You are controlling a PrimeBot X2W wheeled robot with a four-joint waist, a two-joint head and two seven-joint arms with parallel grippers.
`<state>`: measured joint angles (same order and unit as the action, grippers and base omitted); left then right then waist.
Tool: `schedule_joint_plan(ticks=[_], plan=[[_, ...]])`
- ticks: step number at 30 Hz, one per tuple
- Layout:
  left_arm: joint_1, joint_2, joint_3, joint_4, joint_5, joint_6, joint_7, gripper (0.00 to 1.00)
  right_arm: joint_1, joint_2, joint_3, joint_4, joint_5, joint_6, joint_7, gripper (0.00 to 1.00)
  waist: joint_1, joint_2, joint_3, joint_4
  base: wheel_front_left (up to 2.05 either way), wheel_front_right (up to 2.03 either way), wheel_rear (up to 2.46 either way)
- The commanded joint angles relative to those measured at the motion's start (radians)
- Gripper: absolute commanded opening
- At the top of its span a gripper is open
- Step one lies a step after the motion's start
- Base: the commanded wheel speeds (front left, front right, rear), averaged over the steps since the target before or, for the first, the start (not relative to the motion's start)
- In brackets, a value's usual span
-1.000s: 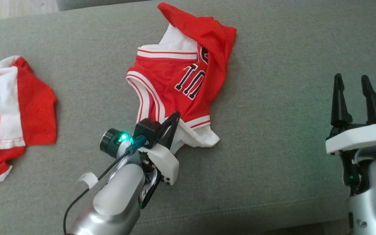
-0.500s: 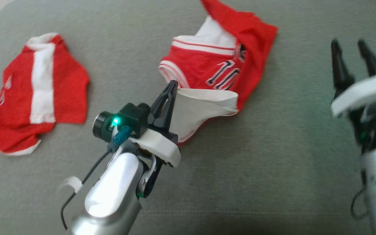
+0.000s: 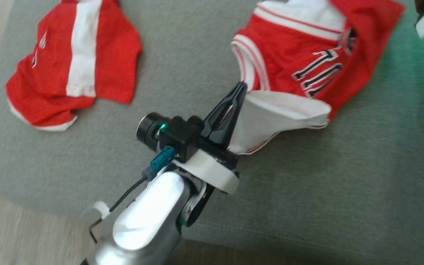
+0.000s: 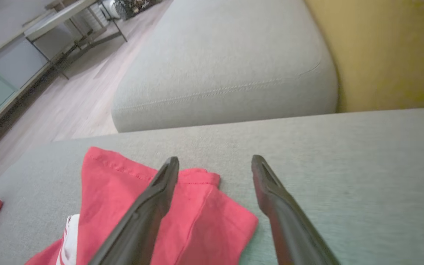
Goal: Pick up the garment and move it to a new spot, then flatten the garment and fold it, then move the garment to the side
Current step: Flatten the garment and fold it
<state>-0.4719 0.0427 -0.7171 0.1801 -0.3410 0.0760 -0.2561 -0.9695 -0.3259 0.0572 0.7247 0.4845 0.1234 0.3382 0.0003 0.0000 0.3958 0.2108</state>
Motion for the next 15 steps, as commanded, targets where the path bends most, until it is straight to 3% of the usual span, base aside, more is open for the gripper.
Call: schedule_joint_plan(ticks=[1,15], plan=[[-0.049,0.008,0.006,-0.051,-0.017,0.018,-0.006,0.0,-0.051,-0.003,0.038,0.023,0.014,0.007,0.025,1.0,-0.0003,0.0,0.065,0.061,0.0,0.0,0.0],[-0.076,0.008,-0.025,-0.063,-0.047,0.053,-0.006,0.0,-0.133,-0.022,0.123,0.196,0.029,0.007,0.026,1.0,-0.0003,0.0,0.086,0.072,0.0,0.0,0.0]])
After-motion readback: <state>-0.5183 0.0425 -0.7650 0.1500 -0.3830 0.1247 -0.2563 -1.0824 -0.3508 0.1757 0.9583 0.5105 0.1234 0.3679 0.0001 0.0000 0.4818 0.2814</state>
